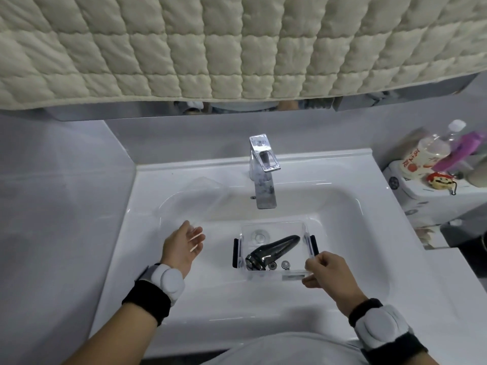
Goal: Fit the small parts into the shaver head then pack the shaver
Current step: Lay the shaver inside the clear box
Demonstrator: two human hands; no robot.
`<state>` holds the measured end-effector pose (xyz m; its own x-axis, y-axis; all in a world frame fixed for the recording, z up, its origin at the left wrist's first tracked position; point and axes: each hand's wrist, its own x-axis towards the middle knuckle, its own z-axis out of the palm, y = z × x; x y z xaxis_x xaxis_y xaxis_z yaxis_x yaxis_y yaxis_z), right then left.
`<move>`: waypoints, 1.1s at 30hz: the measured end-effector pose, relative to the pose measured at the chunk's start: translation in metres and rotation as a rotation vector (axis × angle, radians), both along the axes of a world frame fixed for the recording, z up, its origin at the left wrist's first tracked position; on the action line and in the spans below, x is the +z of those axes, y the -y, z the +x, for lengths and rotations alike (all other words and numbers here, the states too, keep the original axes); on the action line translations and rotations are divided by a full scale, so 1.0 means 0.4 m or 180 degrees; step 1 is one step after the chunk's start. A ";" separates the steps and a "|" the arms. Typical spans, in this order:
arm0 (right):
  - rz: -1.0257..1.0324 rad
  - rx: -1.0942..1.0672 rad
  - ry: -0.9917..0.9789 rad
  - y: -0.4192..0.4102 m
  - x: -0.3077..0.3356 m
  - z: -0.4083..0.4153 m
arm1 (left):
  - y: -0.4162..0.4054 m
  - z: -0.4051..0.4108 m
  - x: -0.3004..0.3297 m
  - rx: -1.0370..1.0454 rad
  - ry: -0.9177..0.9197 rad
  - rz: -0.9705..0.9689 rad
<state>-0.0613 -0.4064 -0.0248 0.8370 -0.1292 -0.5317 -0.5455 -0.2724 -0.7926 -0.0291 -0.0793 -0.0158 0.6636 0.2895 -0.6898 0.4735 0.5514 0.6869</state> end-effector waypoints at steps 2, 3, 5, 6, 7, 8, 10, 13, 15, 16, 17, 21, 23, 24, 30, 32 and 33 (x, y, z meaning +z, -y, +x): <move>0.0002 -0.0030 -0.0001 0.010 -0.006 0.000 | 0.025 -0.023 0.004 -0.0242 -0.0042 -0.0037; 0.0005 -0.0058 0.0010 0.016 -0.008 0.000 | 0.037 -0.033 0.006 -0.0368 -0.0075 -0.0053; 0.0024 -0.0121 0.0029 0.023 -0.012 0.001 | 0.057 -0.050 0.008 -0.0632 -0.0173 -0.0071; 0.0037 -0.0148 0.0028 0.028 -0.013 0.002 | 0.069 -0.057 0.008 -0.0771 -0.0225 -0.0062; 0.0058 -0.0180 0.0016 0.034 -0.015 0.002 | 0.081 -0.063 0.009 -0.0910 -0.0266 -0.0041; 0.0081 -0.0209 0.0001 0.042 -0.017 0.001 | 0.096 -0.068 0.008 -0.1049 -0.0292 -0.0022; 0.0130 -0.0249 -0.0025 0.053 -0.021 0.001 | 0.121 -0.075 0.010 -0.1355 -0.0300 0.0007; 0.0189 -0.0308 -0.0011 0.074 -0.022 0.001 | 0.161 -0.083 0.019 -0.1797 -0.0278 0.0004; 0.0231 -0.0340 0.0006 0.089 -0.021 0.002 | 0.190 -0.082 0.028 -0.2018 -0.0196 -0.0018; 0.0251 -0.0342 0.0008 0.093 -0.020 0.002 | 0.205 -0.079 0.033 -0.2136 -0.0154 0.0010; 0.0273 -0.0344 0.0009 0.100 -0.019 0.001 | 0.221 -0.075 0.038 -0.2260 -0.0128 0.0082; 0.0317 -0.0380 0.0061 0.134 -0.015 0.000 | 0.277 -0.048 0.051 -0.2635 -0.0098 0.0571; 0.0349 -0.0401 0.0084 0.154 -0.015 0.000 | 0.298 -0.031 0.056 -0.2825 -0.0107 0.0862; 0.0358 -0.0392 0.0102 0.158 -0.015 0.001 | 0.302 -0.025 0.058 -0.2928 -0.0117 0.1039; 0.0442 -0.0436 0.0206 0.204 -0.011 0.000 | 0.347 0.023 0.076 -0.3475 -0.0490 0.1843; 0.0474 -0.0445 0.0243 0.212 -0.006 0.002 | 0.359 0.034 0.083 -0.3576 -0.0530 0.2115; 0.0481 -0.0431 0.0268 0.215 -0.003 0.003 | 0.364 0.037 0.086 -0.3582 -0.0514 0.2213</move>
